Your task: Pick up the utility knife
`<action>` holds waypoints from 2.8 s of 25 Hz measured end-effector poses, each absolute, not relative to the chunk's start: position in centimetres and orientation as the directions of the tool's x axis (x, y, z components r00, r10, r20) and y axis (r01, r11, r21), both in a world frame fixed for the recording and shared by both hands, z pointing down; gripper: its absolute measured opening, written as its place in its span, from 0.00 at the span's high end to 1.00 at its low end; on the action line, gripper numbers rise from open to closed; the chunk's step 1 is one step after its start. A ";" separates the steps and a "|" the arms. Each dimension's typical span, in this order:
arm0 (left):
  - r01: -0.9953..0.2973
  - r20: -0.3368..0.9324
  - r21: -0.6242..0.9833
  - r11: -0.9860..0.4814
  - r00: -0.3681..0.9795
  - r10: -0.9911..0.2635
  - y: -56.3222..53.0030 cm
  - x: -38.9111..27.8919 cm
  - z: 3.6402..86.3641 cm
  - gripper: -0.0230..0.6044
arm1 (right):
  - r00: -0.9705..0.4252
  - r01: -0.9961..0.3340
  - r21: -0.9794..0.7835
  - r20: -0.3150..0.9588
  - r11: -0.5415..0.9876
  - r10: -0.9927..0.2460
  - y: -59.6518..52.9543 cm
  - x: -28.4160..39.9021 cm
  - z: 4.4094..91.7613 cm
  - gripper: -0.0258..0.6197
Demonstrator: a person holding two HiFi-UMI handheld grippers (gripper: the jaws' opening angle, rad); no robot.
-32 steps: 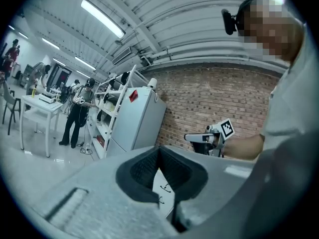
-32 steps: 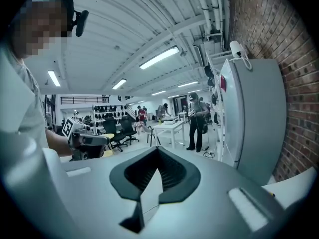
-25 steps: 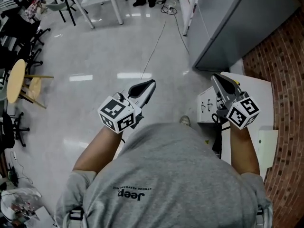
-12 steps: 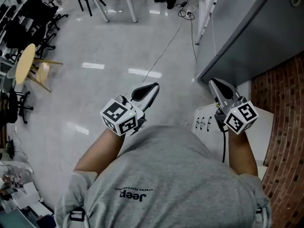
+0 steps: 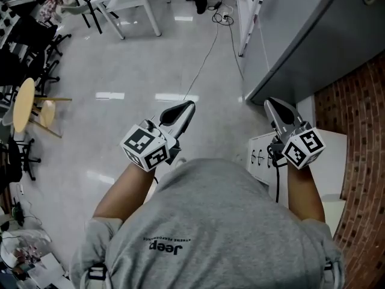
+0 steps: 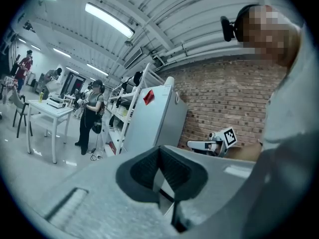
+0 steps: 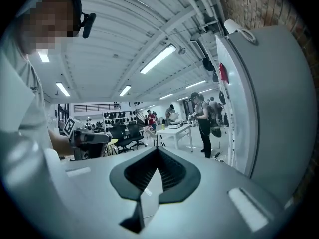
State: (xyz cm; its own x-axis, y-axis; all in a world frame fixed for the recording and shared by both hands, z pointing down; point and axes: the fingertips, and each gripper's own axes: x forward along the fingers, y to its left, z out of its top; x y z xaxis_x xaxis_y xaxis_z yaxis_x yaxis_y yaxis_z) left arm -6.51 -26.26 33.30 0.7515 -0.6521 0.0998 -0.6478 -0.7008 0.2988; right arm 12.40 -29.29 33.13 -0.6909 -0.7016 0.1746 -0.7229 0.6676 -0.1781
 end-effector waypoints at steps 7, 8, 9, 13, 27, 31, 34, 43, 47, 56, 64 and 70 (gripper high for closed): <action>-0.631 0.089 0.311 -0.711 0.764 -0.639 -27.1 -7.0 33.3 0.96 | -0.688 -0.726 -0.158 0.197 0.669 -0.699 -30.2 11.4 33.2 0.94; -0.630 0.089 0.311 -0.712 0.765 -0.638 -27.2 -6.9 33.3 0.96 | -0.686 -0.727 -0.158 0.197 0.668 -0.700 -30.3 11.5 33.2 0.94; -0.629 0.089 0.310 -0.713 0.766 -0.636 -27.2 -6.7 33.3 0.96 | -0.684 -0.729 -0.158 0.197 0.666 -0.702 -30.5 11.7 33.2 0.94; -0.626 0.098 0.300 -0.720 0.771 -0.630 -27.4 -6.1 33.6 0.96 | -0.715 -0.695 -0.122 0.225 0.709 -0.662 -30.3 11.6 33.3 0.73; -0.517 0.183 0.311 -0.798 0.856 -0.483 -29.1 4.6 38.1 0.96 | -0.613 -0.617 0.130 0.539 0.776 -0.578 -29.5 25.7 39.8 0.66; -0.470 0.210 0.311 -0.826 0.882 -0.422 -29.3 9.4 40.2 0.96 | -0.566 -0.568 0.138 0.650 0.811 -0.507 -28.2 30.0 44.0 0.65; -0.439 0.230 0.320 -0.839 0.896 -0.381 -29.4 13.2 41.9 0.96 | -0.532 -0.519 0.138 0.721 0.844 -0.445 -27.5 32.8 47.5 0.65; -0.373 0.295 0.353 -0.858 0.915 -0.276 -28.4 22.6 47.8 0.96 | -0.431 -0.362 0.088 0.867 0.928 -0.250 -25.8 38.6 57.7 0.64; -0.348 0.331 0.340 -0.873 0.914 -0.235 -27.9 25.0 50.1 0.96 | -0.397 -0.300 0.050 0.901 0.953 -0.172 -25.0 39.5 61.7 0.64; -0.340 0.366 0.336 -0.878 0.906 -0.211 -27.6 28.0 53.9 0.96 | -0.333 -0.181 -0.021 0.942 0.983 -0.041 -23.7 40.3 68.0 0.63; -0.347 0.370 0.354 -0.868 0.905 -0.211 -26.9 28.0 55.4 0.96 | -0.312 -0.132 -0.090 0.949 0.987 0.045 -24.0 40.4 70.5 0.77; -0.358 0.362 0.351 -0.865 0.904 -0.227 -26.2 26.8 54.6 0.96 | -0.355 -0.211 -0.097 0.935 0.973 0.017 -23.4 39.4 69.1 0.77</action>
